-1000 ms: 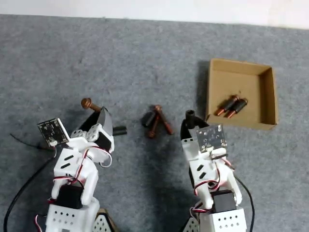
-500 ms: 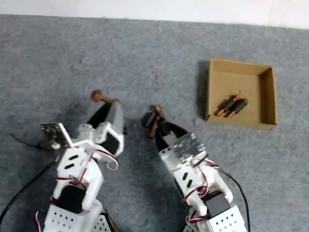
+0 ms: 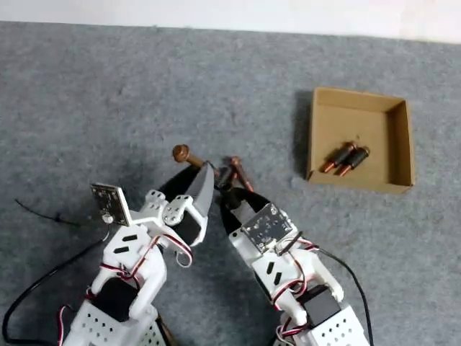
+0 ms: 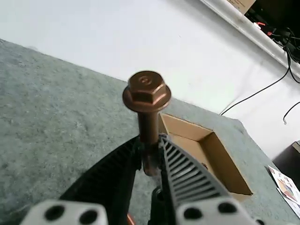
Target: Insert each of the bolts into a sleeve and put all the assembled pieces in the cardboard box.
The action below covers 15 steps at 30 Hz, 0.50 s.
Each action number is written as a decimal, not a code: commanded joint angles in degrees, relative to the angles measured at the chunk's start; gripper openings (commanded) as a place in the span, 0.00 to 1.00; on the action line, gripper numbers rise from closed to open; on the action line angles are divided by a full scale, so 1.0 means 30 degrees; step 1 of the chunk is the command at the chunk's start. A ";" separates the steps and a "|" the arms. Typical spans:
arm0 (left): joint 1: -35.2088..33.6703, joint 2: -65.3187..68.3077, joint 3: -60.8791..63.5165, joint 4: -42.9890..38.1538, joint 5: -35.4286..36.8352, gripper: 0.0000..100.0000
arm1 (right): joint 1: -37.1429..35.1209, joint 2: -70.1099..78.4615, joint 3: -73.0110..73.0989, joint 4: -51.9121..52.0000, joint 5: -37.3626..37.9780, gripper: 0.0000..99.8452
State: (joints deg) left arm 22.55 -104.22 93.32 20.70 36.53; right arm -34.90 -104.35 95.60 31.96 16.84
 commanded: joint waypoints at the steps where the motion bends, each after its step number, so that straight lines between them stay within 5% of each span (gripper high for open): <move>1: 0.0366 -0.0190 0.0249 -0.0469 0.0000 0.01 | -0.0132 -0.0337 0.0396 -0.0747 0.0205 0.00; 15: 0.1158 -0.0190 -0.0571 0.1260 -0.0029 0.01 | -0.0073 -0.0337 0.0747 -0.0747 0.1641 0.00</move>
State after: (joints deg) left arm 24.22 -104.22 95.16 24.22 36.53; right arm -34.90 -104.35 95.60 31.96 20.97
